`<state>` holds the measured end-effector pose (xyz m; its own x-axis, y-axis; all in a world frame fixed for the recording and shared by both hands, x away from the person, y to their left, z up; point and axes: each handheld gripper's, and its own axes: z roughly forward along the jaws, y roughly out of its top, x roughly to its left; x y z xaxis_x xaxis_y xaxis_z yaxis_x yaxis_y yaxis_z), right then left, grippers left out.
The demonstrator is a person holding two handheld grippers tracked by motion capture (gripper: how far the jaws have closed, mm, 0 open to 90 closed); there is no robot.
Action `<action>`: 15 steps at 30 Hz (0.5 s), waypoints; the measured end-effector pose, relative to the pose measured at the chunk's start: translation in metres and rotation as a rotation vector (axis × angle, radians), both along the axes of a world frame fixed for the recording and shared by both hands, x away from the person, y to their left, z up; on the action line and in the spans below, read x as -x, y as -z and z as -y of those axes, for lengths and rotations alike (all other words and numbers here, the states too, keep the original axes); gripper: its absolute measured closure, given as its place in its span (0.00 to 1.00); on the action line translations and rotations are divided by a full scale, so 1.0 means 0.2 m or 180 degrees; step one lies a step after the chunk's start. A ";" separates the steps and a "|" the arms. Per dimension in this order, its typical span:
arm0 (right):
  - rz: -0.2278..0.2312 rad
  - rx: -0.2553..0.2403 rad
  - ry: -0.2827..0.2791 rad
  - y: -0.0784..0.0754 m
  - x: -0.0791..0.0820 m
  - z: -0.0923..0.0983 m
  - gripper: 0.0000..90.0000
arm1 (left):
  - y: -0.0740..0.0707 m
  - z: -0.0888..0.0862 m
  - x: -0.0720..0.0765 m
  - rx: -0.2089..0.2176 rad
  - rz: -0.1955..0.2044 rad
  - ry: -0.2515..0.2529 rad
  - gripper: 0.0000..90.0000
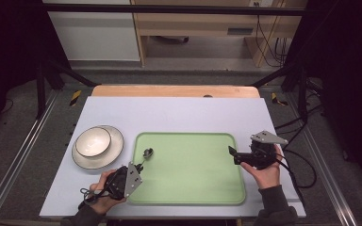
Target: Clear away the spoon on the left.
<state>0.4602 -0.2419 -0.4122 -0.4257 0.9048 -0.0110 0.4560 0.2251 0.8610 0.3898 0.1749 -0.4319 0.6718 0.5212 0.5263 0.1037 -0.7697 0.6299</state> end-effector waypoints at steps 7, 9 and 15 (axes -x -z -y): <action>-0.0001 -0.0003 0.0004 0.00 0.00 0.00 0.04 | 0.01 0.01 0.00 -0.0065 -0.0037 0.0063 0.91; -0.0002 -0.0003 0.0004 0.00 0.00 0.00 0.04 | 0.01 0.01 0.00 -0.0058 -0.0031 0.0057 0.90; -0.0004 -0.0006 0.0005 0.00 0.00 0.00 0.04 | 0.01 0.01 0.00 -0.0097 -0.0028 0.0091 0.89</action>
